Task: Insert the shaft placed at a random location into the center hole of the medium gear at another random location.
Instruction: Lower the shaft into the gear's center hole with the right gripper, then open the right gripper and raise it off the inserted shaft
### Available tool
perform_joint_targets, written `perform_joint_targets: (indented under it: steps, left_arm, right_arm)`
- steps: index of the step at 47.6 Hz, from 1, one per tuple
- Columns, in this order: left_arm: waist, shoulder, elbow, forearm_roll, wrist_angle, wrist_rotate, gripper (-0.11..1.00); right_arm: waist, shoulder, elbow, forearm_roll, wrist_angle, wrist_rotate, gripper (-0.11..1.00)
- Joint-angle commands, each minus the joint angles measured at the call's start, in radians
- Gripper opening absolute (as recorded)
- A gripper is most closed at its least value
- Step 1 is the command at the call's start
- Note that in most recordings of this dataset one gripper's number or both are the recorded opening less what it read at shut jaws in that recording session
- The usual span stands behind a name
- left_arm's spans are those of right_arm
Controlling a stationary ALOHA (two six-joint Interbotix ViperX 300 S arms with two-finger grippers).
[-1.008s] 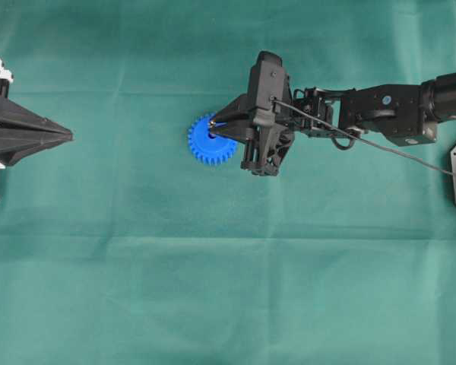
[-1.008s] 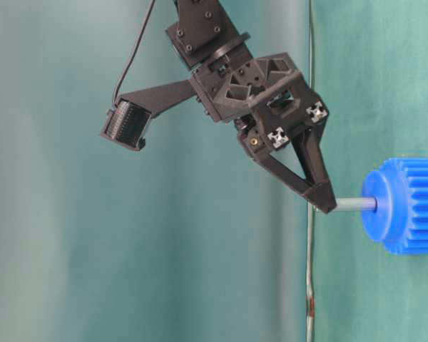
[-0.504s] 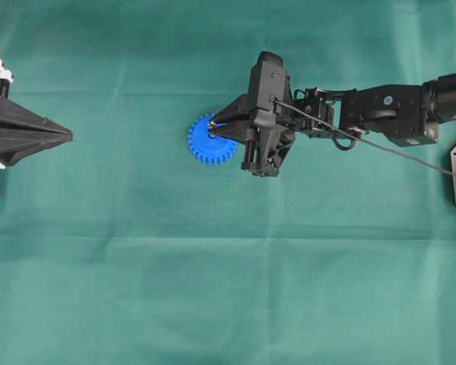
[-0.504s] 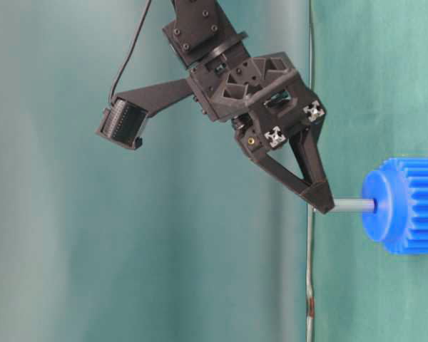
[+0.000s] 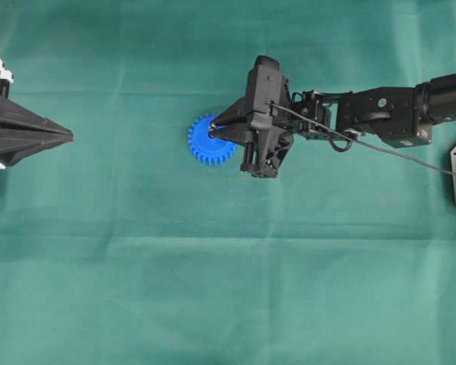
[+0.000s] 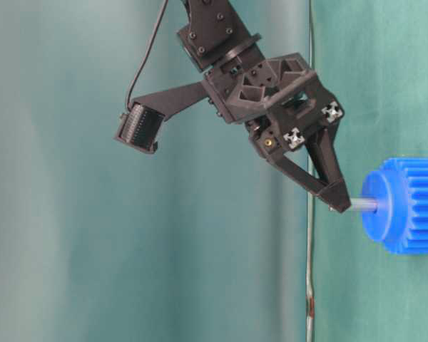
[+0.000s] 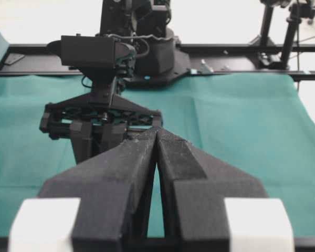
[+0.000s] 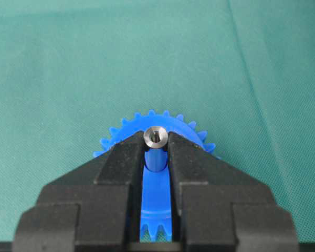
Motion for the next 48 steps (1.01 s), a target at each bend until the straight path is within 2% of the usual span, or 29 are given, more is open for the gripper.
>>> perform_joint_targets:
  steps: [1, 48]
  left_arm:
    - [0.002, 0.003, -0.023, 0.003, -0.003, 0.000, 0.00]
    - [0.002, 0.003, -0.023, 0.003, -0.002, 0.000, 0.00]
  right_arm:
    - [-0.002, -0.009, -0.023, 0.005, -0.018, 0.008, 0.13]
    - [-0.002, 0.034, -0.035, 0.005, -0.015, 0.009, 0.15]
